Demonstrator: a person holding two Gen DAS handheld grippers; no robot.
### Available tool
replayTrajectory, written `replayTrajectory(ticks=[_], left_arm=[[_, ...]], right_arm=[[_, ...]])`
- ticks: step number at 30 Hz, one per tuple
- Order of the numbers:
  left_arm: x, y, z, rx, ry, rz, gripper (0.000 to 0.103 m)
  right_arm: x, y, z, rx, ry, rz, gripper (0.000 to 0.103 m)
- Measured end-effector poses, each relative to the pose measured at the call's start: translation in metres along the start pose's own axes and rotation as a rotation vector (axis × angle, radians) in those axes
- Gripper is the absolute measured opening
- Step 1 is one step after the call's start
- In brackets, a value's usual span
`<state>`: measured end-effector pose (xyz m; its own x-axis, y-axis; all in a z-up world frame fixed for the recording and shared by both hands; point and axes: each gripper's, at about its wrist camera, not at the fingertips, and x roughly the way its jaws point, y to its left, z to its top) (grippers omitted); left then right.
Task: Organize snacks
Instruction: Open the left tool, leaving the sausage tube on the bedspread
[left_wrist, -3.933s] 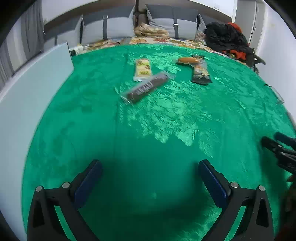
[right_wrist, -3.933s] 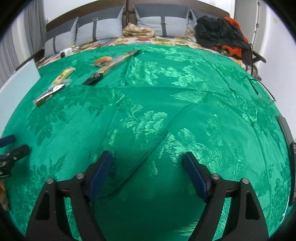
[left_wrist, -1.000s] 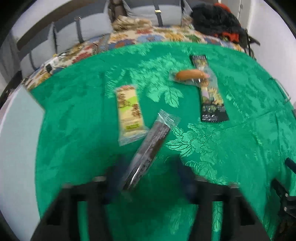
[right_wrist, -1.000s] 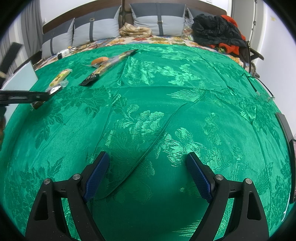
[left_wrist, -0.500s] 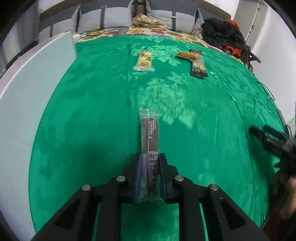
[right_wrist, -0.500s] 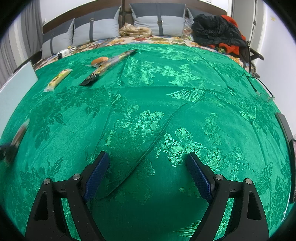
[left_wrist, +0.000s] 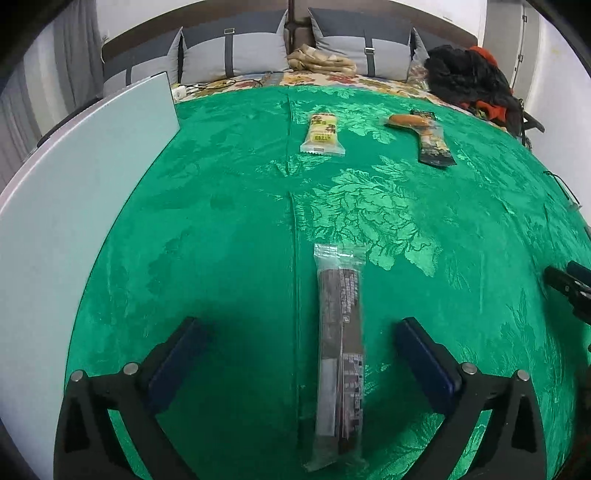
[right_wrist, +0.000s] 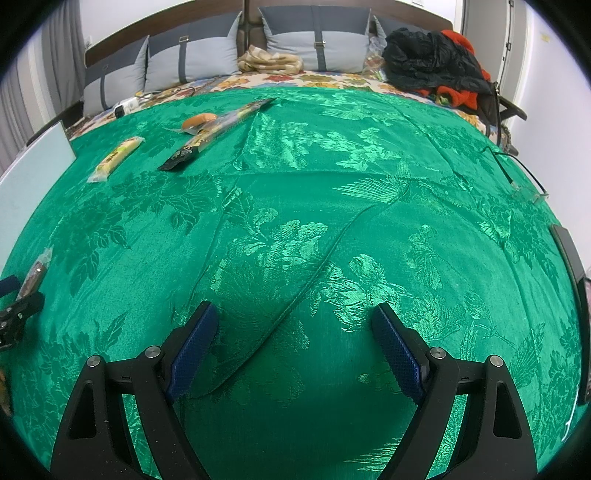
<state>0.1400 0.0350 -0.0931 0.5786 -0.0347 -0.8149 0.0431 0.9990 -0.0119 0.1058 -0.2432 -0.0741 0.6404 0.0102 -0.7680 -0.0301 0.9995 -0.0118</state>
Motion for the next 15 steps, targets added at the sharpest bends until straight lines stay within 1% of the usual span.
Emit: replayTrajectory(ticks=[5,9,13,14,15], left_arm=[[0.0003,0.0004,0.0006,-0.001,0.000,0.000,0.103],[0.0004,0.0003,0.0007,-0.001,0.000,0.001,0.103],[0.0004,0.0002,0.0006,-0.001,0.000,0.001,0.103],[0.0004,0.0003,0.0006,-0.001,0.000,0.001,0.103],[0.0004,0.0003,0.0006,-0.001,0.000,0.001,0.103]], right_arm=[[-0.0001,-0.0006,-0.0001,0.002,0.001,0.003,0.088],[0.0006,-0.0003,-0.0004,-0.001,0.005,0.015,0.092],[0.0015,0.0012,-0.0001,-0.002,0.011,0.009,0.093],[0.0022,0.0014,0.0011,-0.005,0.017,0.014,0.093],[0.0043,0.0026,0.0067,-0.021,0.051,0.025,0.093]])
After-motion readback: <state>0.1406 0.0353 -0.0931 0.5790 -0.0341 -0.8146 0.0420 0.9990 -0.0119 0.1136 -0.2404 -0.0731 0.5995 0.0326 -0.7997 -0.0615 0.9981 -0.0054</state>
